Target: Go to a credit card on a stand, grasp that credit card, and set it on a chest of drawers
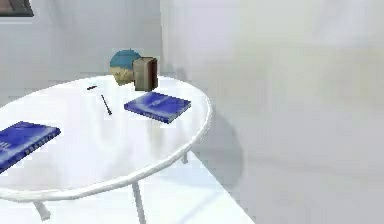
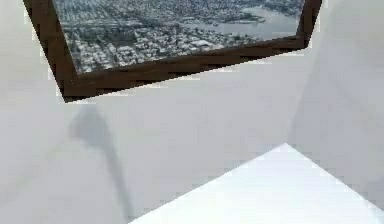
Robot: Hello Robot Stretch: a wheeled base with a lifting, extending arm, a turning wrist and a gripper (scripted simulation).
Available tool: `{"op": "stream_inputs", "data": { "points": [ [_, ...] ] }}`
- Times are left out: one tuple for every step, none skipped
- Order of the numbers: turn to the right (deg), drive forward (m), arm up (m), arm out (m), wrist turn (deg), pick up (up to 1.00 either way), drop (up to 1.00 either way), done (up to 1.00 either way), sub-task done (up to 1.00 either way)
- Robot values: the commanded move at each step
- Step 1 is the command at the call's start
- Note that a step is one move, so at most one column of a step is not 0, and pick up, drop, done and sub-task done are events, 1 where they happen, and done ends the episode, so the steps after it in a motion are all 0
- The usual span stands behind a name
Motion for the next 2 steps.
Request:
{"op": "stream_inputs", "data": {
  "points": [
    [-45.0,0.0,0.0,0.0,0.0,0.0,0.0,0.0,0.0],
    [-45.0,0.0,0.0,0.0,0.0,0.0,0.0,0.0,0.0]
  ]
}}
